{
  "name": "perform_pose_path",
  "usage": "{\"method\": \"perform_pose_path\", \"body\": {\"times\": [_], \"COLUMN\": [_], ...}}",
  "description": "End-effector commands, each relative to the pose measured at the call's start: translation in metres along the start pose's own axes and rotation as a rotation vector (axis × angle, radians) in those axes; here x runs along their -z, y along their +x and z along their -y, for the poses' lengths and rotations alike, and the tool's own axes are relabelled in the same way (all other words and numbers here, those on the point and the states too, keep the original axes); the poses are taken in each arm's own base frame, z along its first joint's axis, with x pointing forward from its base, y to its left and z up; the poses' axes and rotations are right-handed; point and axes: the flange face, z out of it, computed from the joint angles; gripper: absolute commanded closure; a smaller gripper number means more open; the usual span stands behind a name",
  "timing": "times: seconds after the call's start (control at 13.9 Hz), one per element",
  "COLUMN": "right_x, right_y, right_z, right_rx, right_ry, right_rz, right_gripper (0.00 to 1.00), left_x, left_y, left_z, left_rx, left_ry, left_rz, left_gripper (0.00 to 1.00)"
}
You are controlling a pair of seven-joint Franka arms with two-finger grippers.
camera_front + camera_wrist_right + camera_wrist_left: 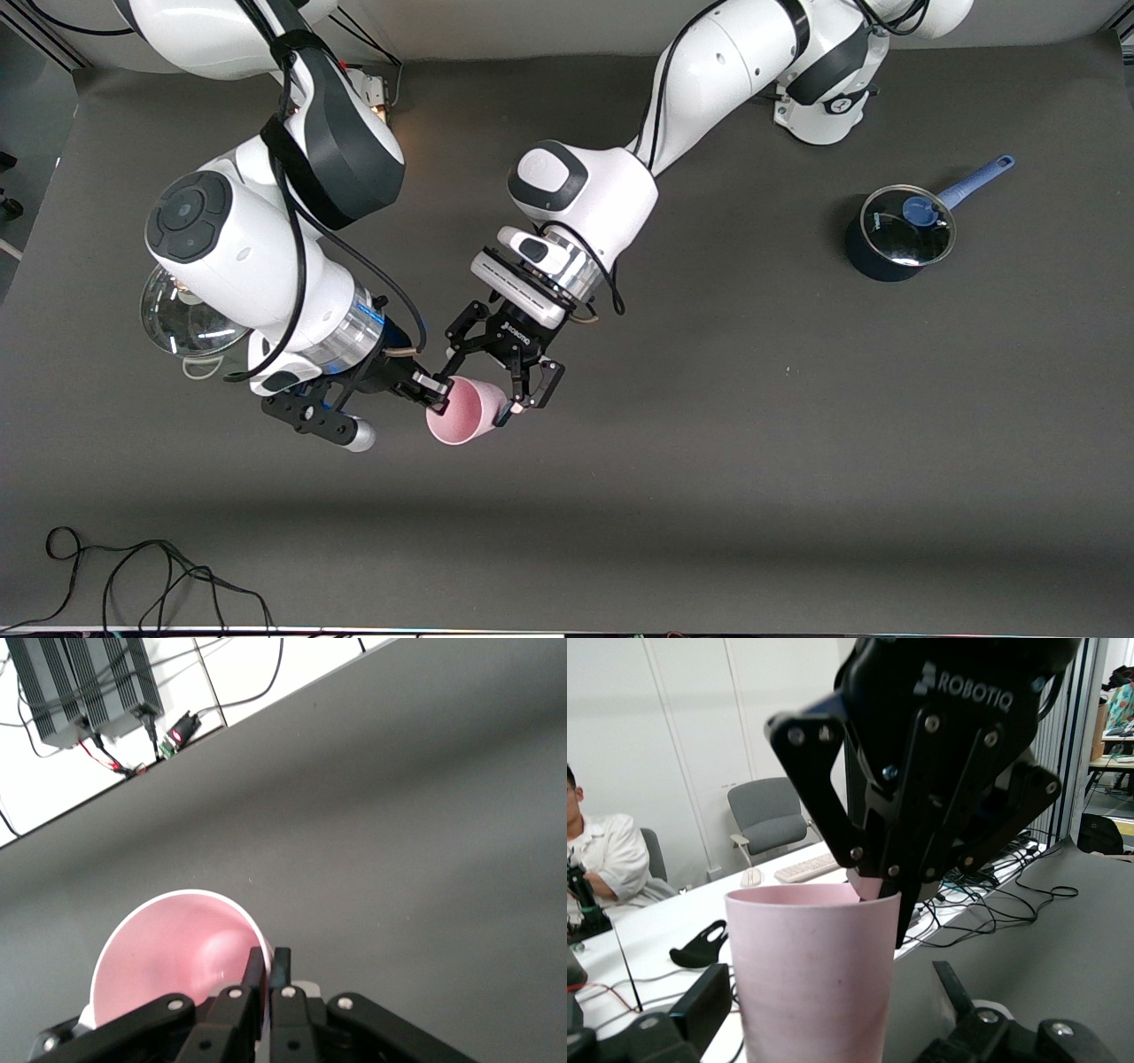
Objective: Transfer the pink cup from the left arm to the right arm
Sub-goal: 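Open the left gripper and pull it back while the right gripper holds the cup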
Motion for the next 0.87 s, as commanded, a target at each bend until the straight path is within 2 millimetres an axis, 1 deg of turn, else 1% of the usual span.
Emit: {"method": "perform_pose_path", "body": {"times": [0.0,0.07,0.22,0.29,0.36,0.5,0.65,0.72,0.79], "right_x": [0.015,0.019,0.026,0.029,0.031,0.029,0.028,0.026,0.018], "right_y": [0.018,0.027,0.042,0.049,0.057,0.074,0.087,0.097,0.105], "right_z": [-0.001,-0.008,-0.018,-0.025,-0.032,-0.051,-0.072,-0.089,-0.108], "right_rx": [-0.018,-0.025,-0.043,-0.055,-0.06,-0.062,-0.009,0.023,0.067], "right_ry": [0.027,0.025,0.026,0.02,0.009,-0.032,-0.126,-0.183,-0.239], "right_rz": [-0.086,-0.107,-0.149,-0.168,-0.184,-0.213,-0.249,-0.242,-0.213], "right_gripper": [1.0,1.0,1.0,1.0,1.0,1.0,1.0,1.0,1.0], "left_x": [0.002,0.0,0.0,0.002,0.004,0.013,0.029,0.041,0.053], "left_y": [0.016,0.016,0.02,0.028,0.035,0.052,0.064,0.068,0.072], "left_z": [0.033,0.036,0.071,0.094,0.112,0.156,0.207,0.237,0.265], "left_rx": [-0.059,-0.059,-0.104,-0.105,-0.1,-0.087,-0.079,-0.075,-0.067], "left_ry": [-0.045,-0.074,-0.093,-0.125,-0.165,-0.234,-0.323,-0.368,-0.415], "left_rz": [0.006,0.013,0.026,0.031,0.033,0.036,0.051,0.061,0.067], "left_gripper": [0.0,0.0,0.0,0.0,0.0,0.0,0.0,0.0,0.0]}}
